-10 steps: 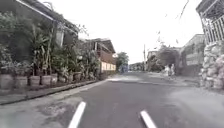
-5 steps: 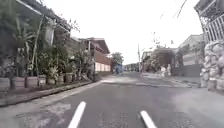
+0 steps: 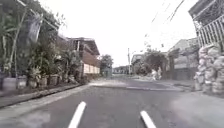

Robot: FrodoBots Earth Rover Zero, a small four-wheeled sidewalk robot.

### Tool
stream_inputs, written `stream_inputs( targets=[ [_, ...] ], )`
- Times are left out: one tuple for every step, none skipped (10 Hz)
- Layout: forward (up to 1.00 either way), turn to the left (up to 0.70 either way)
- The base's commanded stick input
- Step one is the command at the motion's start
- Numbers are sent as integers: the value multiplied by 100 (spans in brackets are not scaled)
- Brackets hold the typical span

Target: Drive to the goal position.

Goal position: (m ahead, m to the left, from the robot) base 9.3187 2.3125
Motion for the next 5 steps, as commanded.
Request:
stream_inputs(
  targets=[
    [70, 0],
    [70, 0],
    [70, 0],
    [70, 0],
    [70, -35]
  ],
)
